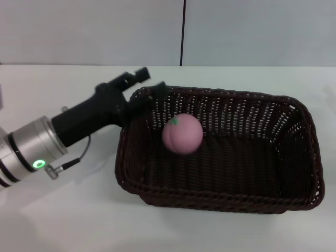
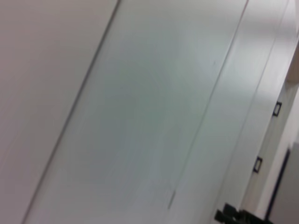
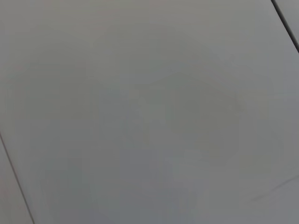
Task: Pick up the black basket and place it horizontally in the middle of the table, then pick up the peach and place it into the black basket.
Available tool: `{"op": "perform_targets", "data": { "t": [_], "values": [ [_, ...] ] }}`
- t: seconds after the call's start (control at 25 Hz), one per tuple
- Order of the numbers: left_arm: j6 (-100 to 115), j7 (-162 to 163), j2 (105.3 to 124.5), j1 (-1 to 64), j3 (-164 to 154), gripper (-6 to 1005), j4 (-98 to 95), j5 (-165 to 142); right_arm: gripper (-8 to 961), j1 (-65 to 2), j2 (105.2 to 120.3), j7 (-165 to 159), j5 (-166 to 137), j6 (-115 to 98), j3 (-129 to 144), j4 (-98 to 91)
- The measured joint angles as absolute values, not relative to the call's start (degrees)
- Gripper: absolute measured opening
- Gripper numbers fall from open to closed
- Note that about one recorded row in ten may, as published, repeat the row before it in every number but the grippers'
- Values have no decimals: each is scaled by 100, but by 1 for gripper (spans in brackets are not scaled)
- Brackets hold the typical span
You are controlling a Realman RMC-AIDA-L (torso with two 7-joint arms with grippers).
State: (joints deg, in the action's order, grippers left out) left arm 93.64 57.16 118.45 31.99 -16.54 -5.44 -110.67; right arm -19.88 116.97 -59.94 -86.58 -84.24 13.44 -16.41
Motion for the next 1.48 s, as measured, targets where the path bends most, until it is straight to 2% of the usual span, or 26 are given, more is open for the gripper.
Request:
{"op": "perform_targets", "data": {
  "t": [0.24, 0.8, 1.2, 1.4, 1.48],
  "values": [
    [9651, 5384, 11823, 2972, -952, 752, -583, -11027, 602, -2011, 11716, -5993, -8641, -8419, 1319, -1642],
    [9786, 4522, 11815, 1872, 2416, 739, -527, -11020, 603, -1736, 11731, -6050, -8553, -8693, 1050, -1656],
    [9697, 4531, 11798, 1811, 2697, 737, -556, -11021, 602, -1554, 11714, -6057, -8461, -8753, 1037, -1653],
    [9677, 4608, 11795, 1847, 2768, 568, -530, -11022, 603, -1518, 11706, -6059, -8456, -8754, 982, -1645],
    [9678, 4660, 11792, 1864, 2781, 568, -527, -11021, 603, -1508, 11720, -6060, -8455, -8756, 975, -1643]
  ]
}}
